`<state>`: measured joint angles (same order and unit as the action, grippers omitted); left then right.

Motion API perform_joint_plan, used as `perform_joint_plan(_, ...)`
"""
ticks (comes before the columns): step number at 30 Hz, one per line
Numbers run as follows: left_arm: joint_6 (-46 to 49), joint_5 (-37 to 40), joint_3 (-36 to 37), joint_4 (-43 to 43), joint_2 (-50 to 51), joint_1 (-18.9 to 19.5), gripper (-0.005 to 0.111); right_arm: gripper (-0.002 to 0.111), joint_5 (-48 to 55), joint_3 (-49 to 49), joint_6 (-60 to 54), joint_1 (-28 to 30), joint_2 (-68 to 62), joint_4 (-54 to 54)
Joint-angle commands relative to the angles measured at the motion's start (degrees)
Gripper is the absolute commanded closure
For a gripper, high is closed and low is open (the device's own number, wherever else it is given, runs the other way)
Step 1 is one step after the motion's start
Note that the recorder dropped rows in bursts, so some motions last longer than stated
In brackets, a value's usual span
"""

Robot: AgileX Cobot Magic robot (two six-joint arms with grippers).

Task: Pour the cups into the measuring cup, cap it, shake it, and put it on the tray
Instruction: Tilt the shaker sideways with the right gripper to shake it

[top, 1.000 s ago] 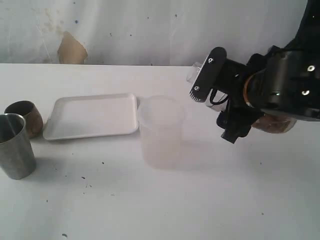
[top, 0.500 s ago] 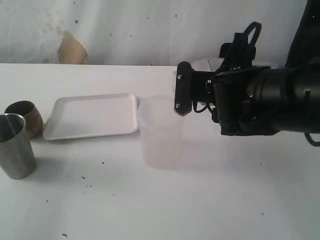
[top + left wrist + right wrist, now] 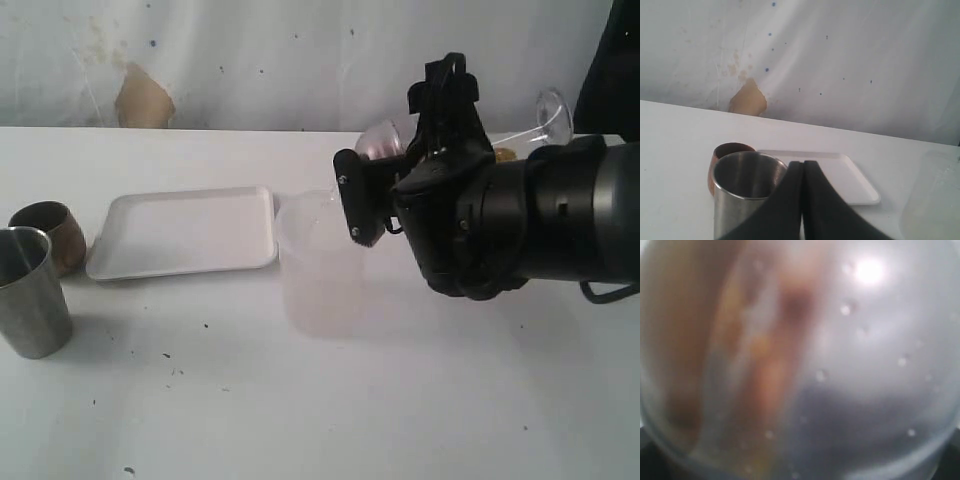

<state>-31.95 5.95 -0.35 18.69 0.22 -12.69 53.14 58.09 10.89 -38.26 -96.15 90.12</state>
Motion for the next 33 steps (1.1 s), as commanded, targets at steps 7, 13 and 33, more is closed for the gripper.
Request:
perform_joint_plan(7,-0.43,-0.3,0.35,0.17,-0.22,-0.02,0.107,0.108,4.37,0.77,-3.33,0.01,0.62,9.83)
perform_joint_plan(13,-0.43,-0.3,0.35,0.17,-0.22,-0.02,0.107,0.108,4.38,0.67,-3.44,0.01,0.62,9.83)
perform_joint_plan(33,-0.43,-0.3,0.35,0.17,-0.22,-0.02,0.107,0.108,3.93,0.77,-18.59,0.01,0.62,9.83)
